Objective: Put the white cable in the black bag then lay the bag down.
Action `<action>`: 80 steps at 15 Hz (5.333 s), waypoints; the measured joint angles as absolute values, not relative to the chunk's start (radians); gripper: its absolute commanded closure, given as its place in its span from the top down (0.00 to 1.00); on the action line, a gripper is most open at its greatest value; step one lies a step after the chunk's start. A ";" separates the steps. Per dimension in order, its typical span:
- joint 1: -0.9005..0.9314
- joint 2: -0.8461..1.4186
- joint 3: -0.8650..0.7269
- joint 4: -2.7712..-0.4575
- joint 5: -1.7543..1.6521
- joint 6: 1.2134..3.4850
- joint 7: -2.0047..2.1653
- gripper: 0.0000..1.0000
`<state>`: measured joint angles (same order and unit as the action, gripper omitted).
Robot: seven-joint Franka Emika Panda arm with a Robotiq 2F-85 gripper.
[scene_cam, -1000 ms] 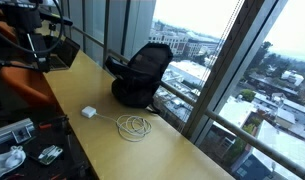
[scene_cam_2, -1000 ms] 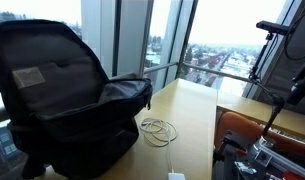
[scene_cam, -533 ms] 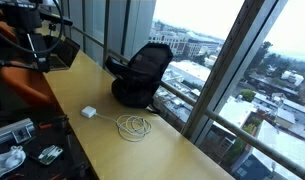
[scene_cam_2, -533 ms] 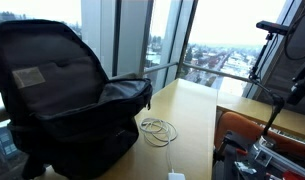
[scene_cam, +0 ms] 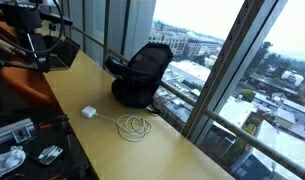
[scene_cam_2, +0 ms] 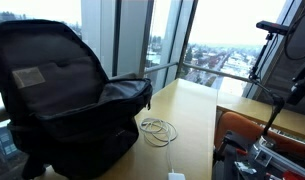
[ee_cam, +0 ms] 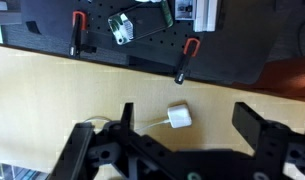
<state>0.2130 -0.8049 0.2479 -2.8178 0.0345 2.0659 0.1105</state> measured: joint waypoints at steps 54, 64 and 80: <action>0.124 0.364 0.162 -2.386 -0.440 2.840 0.262 1.00; 0.365 0.448 0.016 -2.273 -0.358 2.566 0.542 1.00; 0.380 0.517 0.003 -2.312 -0.156 2.854 0.543 1.00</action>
<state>0.3804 0.5165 0.0033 -2.3122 -0.1564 2.8535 0.5425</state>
